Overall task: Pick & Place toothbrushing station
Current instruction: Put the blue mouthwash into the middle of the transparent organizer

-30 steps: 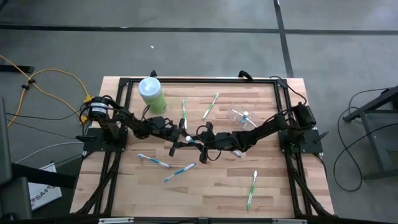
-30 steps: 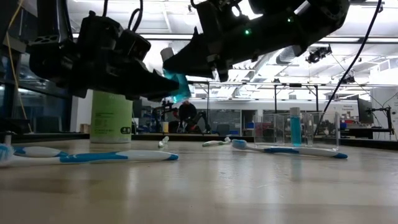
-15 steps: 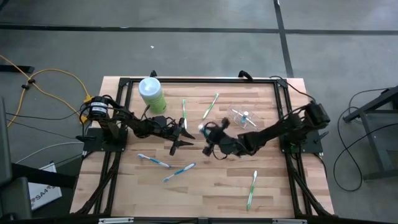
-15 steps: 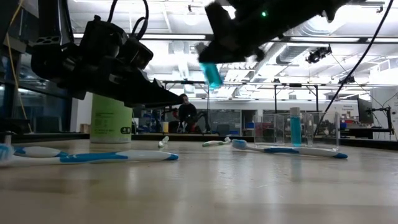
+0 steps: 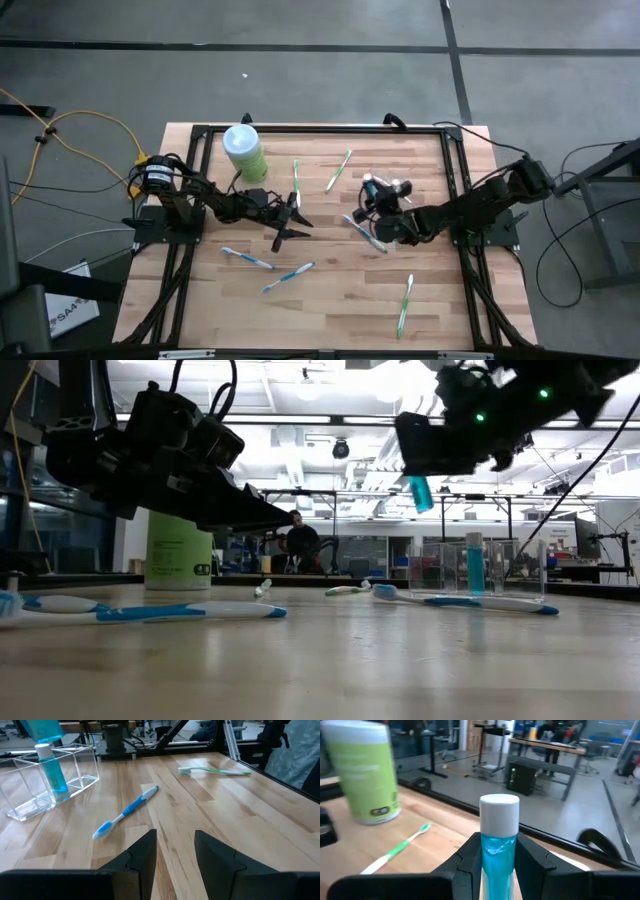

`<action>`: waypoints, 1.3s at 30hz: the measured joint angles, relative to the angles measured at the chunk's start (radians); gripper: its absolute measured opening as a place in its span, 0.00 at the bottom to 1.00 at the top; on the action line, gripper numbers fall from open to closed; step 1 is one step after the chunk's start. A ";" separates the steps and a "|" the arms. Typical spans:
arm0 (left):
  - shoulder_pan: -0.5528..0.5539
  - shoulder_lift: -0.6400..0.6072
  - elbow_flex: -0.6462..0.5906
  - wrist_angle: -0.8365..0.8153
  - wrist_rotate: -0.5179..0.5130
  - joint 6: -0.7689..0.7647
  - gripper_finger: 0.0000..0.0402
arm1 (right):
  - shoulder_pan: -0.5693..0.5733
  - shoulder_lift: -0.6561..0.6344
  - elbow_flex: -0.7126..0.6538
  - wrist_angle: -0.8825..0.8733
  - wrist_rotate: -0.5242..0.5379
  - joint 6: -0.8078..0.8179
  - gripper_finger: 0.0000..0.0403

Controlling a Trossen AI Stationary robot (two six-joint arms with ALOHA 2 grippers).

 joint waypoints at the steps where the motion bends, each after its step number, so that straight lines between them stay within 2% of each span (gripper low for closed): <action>1: 0.000 0.000 0.000 0.000 0.000 0.000 0.32 | 0.000 -0.007 -0.016 0.001 0.009 0.016 0.20; 10: 0.000 0.000 0.000 0.005 0.003 0.000 0.32 | -0.013 -0.021 -0.138 0.000 0.089 0.191 0.20; 18: 0.000 0.000 0.000 0.009 0.003 0.000 0.32 | -0.016 -0.020 -0.162 -0.005 0.160 0.202 0.20; 30: 0.000 0.000 0.000 0.009 0.026 0.000 0.32 | -0.089 -0.020 -0.162 -0.072 0.128 0.205 0.20; 39: -0.006 0.001 0.000 0.009 0.027 0.000 0.32 | -0.085 -0.020 -0.162 -0.226 0.122 0.400 0.20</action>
